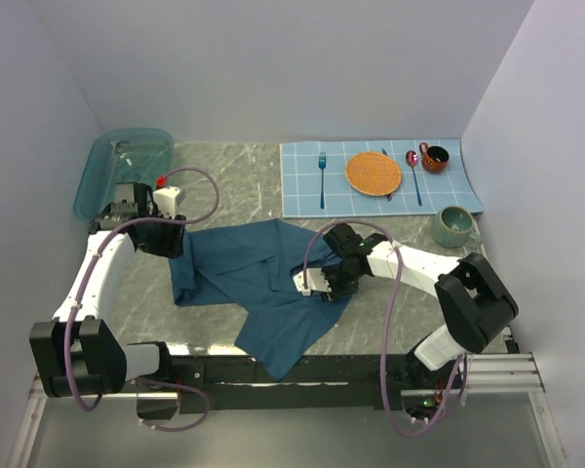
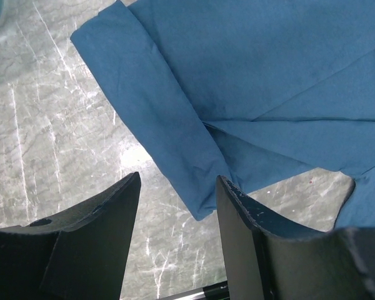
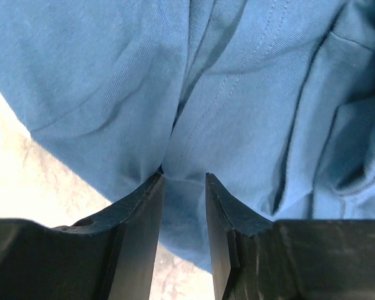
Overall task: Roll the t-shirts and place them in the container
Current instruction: Flatten out the T-shirt at the center of the board.
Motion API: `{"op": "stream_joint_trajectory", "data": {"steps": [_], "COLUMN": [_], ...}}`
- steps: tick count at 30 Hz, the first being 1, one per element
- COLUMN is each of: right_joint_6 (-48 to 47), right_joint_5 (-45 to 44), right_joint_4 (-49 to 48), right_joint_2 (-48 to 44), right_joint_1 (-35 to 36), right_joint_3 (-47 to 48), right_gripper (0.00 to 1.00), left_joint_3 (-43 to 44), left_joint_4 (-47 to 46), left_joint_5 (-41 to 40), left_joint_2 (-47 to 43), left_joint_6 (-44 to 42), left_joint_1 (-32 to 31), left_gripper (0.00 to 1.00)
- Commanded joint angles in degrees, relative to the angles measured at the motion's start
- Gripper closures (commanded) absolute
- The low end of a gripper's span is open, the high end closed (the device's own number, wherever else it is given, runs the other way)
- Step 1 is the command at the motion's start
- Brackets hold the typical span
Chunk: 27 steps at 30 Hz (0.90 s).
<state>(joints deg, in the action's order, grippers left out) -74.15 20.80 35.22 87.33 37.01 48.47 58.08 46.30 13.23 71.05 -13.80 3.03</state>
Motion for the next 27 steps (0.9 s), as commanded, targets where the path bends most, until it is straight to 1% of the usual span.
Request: {"op": "stream_joint_trajectory", "data": {"steps": [1, 6, 9, 10, 12, 13, 14, 18, 20, 21, 22, 23, 24, 25, 26, 27], "right_joint_6": [1.03, 0.50, 0.50, 0.58, 1.54, 2.42, 3.74, 14.87, 19.54, 24.09, 26.40, 28.95, 34.19, 36.94, 39.84, 46.22], "right_joint_5": [0.73, 1.17, 1.53, 2.31, 3.28, 4.50, 5.12, 7.68, 8.64, 9.34, 9.78, 10.14, 11.18, 11.98, 12.68, 13.30], "right_joint_4": [-1.91, -0.95, -0.68, -0.33, 0.20, 0.11, 0.20, 0.02, -0.24, 0.11, 0.54, 1.25, 1.51, 1.78, 1.17, 0.56], "right_joint_2": [1.18, 1.26, 1.09, 0.91, 0.65, 0.48, 0.47, -1.72, -2.16, -1.73, -1.29, -0.76, 0.55, 1.26, 1.79, 2.75], "right_joint_1": [0.52, 1.39, 1.39, 1.31, 1.31, 1.22, 1.22, -1.06, -3.25, -4.13, -5.01, -7.20, -8.44, -9.84, -11.25, -13.79], "right_joint_3": [1.10, 1.01, 0.93, 1.10, 1.63, 2.67, 3.47, 9.26, 13.83, 15.67, 19.52, 21.39, 23.15, 26.38, 27.63, 28.60], "right_gripper": [0.60, 0.62, 0.69, 0.79, 0.89, 0.98, 1.00, 1.00, 1.00, 1.00, 1.00, 1.00, 1.00, 1.00, 1.00, 1.00], "left_joint_3": [-0.25, -0.34, -0.34, -0.34, -0.69, -0.78, -0.78, 0.01, 0.62, 0.97, 1.15, 1.24, 1.24, 1.33, 1.24, 0.98], "left_joint_4": [-1.04, -1.04, -0.86, -0.78, -0.86, -1.04, -1.13, -1.04, -0.69, -0.60, -0.51, -0.51, -0.51, -0.43, -0.43, -0.60], "left_joint_5": [0.74, 0.83, 0.74, 0.83, 0.74, 0.91, 0.92, 0.21, 0.04, 0.21, 0.47, 0.82, 0.83, 0.83, 1.00, 1.00], "left_joint_2": [-0.56, -0.82, -1.00, -1.08, -1.09, -1.17, -1.17, -1.17, -1.09, -1.09, -1.09, -1.09, -1.17, -1.17, -1.26, -1.43], "left_joint_6": [0.53, 0.62, 0.53, 0.53, 0.53, 0.62, 0.53, 0.27, 0.00, -0.17, -0.35, -0.43, -0.44, -0.44, -0.61, -0.79], "left_joint_1": [0.05, 0.31, 0.40, 0.31, 0.40, 0.40, 0.40, 0.49, 0.58, 0.40, 0.49, 0.49, 0.58, 0.49, 0.49, 0.49], "left_gripper": [0.42, 0.42, 0.42, 0.42, 0.42, 0.42, 0.42, 0.43, 0.43, 0.43, 0.43, 0.43, 0.43, 0.43, 0.43, 0.43]}}
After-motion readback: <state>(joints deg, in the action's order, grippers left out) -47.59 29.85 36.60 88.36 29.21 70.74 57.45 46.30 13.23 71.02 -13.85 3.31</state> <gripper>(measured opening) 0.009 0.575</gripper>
